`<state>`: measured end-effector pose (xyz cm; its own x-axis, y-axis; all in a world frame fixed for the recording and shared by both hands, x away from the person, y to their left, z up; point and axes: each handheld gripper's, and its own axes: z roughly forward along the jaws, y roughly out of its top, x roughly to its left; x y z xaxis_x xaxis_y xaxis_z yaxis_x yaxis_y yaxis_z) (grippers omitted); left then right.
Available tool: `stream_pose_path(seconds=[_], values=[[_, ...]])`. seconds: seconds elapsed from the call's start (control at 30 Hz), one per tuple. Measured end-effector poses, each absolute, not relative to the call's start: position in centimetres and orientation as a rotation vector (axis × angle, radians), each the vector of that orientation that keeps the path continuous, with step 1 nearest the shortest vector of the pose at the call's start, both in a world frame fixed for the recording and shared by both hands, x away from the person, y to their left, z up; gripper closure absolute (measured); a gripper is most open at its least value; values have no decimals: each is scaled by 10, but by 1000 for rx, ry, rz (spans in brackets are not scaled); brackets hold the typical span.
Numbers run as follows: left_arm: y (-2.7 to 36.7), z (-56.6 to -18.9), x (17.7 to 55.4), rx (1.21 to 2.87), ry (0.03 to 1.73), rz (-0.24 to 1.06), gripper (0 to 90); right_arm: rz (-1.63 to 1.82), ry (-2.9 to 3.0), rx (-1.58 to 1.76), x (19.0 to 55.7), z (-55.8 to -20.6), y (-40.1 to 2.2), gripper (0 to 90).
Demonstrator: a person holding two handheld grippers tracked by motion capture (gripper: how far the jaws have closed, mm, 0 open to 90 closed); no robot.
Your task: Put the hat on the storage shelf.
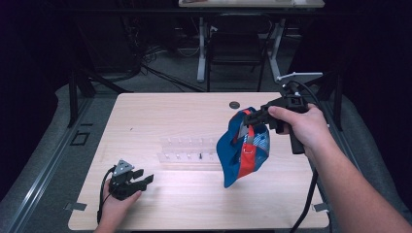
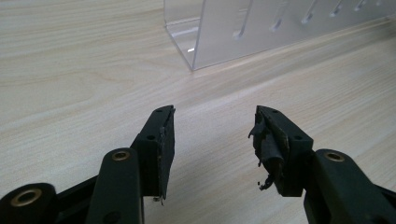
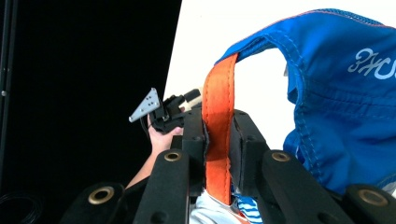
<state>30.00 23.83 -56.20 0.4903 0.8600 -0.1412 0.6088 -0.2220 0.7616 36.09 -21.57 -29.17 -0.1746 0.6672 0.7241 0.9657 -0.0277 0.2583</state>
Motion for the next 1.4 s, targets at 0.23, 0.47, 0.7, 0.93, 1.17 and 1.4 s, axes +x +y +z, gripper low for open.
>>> stream_pose_path(seconds=[0.23, 0.47, 0.7, 0.93, 1.17, 1.4], values=[[238, -562, 300, 1936, 1214, 396, 490, -1080, -1861, -1732, 368, -284, -206, 780], [238, -562, 300, 1936, 1213, 396, 490, -1111, -1856, -1722, 376, -281, -197, 780], [238, -562, 301, 1939, 1210, 395, 490, -1165, -1836, -1728, 385, -279, -186, 780], [239, -561, 301, 1945, 1208, 388, 490, -1181, -1817, -1731, 393, -281, -180, 781], [239, -561, 301, 1940, 1208, 386, 490, -1198, -1793, -1749, 403, -286, -171, 781], [239, -562, 301, 1938, 1206, 390, 490, -1202, -1783, -1760, 413, -289, -161, 781]])
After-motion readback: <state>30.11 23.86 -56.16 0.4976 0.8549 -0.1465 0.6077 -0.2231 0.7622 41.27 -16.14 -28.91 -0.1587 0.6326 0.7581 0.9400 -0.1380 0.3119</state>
